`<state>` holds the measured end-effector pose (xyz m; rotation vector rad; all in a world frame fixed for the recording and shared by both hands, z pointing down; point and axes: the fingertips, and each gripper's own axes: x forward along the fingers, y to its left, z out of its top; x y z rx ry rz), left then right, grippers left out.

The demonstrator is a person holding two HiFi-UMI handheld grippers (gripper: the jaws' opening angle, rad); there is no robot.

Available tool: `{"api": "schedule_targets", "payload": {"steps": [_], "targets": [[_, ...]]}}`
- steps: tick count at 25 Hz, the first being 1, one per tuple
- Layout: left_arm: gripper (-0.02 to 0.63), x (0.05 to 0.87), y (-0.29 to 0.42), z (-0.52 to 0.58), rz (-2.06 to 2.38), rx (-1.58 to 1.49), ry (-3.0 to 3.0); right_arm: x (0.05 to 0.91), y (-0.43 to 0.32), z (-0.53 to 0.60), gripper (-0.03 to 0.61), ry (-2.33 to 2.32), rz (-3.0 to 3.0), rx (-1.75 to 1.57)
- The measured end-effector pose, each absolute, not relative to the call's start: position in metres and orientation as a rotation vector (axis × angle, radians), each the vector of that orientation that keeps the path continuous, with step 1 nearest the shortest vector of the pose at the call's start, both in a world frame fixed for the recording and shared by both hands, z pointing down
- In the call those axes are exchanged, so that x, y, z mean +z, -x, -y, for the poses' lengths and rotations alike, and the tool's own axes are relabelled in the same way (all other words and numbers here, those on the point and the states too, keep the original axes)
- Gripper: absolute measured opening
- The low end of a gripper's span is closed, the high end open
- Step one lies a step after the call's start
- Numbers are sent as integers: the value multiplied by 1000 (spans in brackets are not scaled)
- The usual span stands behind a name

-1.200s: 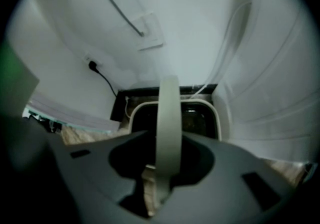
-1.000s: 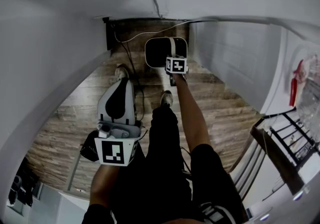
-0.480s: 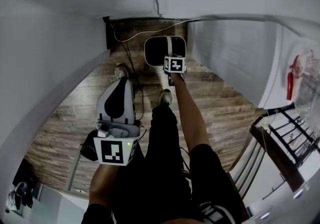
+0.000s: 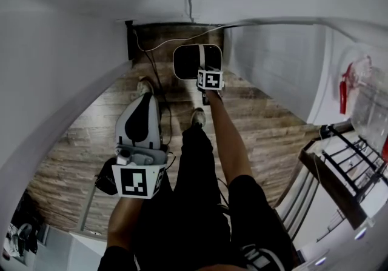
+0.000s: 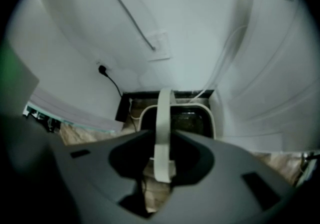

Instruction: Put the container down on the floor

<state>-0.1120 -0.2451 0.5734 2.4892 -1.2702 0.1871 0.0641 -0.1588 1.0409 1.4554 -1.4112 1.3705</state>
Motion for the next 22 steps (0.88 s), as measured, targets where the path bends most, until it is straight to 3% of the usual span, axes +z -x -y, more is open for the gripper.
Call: {"api": "schedule_targets", "payload": {"steps": [9,22], "targets": [[29,535,111,233,1266,144,-2515,984,-63,155,124,-1487,1442,1370],[29,433,90,210,1234,126,-2597,777,-68,171,124,-1584,1672,1328]]}}
